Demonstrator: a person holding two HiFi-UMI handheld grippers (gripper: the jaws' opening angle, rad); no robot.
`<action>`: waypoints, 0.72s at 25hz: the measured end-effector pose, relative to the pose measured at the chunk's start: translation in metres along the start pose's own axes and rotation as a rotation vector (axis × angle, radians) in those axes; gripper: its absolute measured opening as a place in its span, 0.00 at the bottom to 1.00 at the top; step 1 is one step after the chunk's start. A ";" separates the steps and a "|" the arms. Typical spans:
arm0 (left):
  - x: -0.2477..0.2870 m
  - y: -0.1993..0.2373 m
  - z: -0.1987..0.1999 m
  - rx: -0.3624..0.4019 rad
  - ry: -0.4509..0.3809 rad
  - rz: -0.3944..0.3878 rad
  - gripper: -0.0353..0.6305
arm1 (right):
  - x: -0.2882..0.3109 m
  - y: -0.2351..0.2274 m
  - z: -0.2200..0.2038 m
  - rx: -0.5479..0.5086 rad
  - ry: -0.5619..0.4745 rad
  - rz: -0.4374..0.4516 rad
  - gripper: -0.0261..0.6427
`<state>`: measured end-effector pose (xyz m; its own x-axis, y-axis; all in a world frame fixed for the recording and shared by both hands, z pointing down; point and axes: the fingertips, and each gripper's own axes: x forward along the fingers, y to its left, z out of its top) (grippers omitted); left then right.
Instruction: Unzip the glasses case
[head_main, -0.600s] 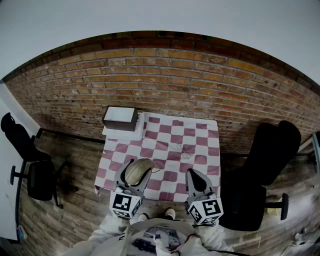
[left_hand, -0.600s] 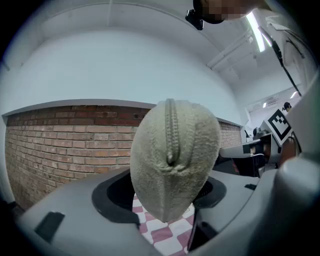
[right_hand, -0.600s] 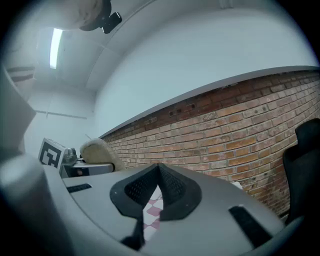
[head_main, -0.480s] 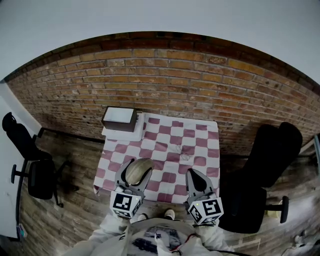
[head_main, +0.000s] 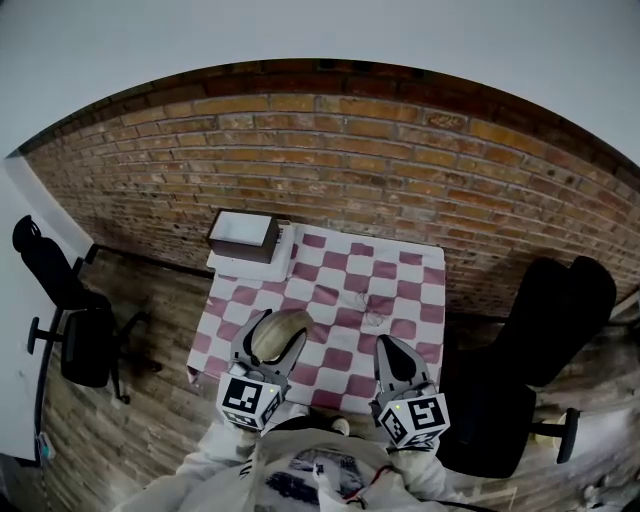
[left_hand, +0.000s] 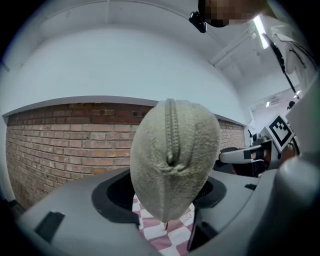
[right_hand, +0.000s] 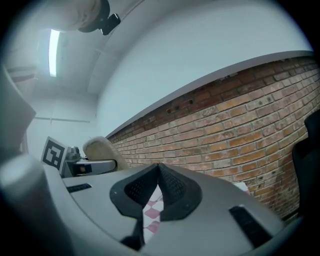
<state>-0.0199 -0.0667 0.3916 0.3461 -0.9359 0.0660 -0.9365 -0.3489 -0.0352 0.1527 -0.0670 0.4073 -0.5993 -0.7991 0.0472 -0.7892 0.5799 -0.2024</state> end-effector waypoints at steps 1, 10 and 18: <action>0.003 0.002 0.002 -0.012 -0.003 -0.003 0.49 | 0.003 -0.001 0.000 -0.001 0.001 0.000 0.06; 0.022 0.029 0.009 -0.054 -0.023 -0.062 0.49 | 0.037 0.008 0.006 -0.015 -0.003 -0.012 0.06; 0.028 0.060 0.010 -0.092 -0.017 -0.133 0.49 | 0.067 0.034 0.004 -0.033 0.009 -0.034 0.06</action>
<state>-0.0656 -0.1147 0.3816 0.4674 -0.8828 0.0466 -0.8833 -0.4643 0.0647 0.0866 -0.1014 0.3998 -0.5732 -0.8170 0.0621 -0.8129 0.5576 -0.1681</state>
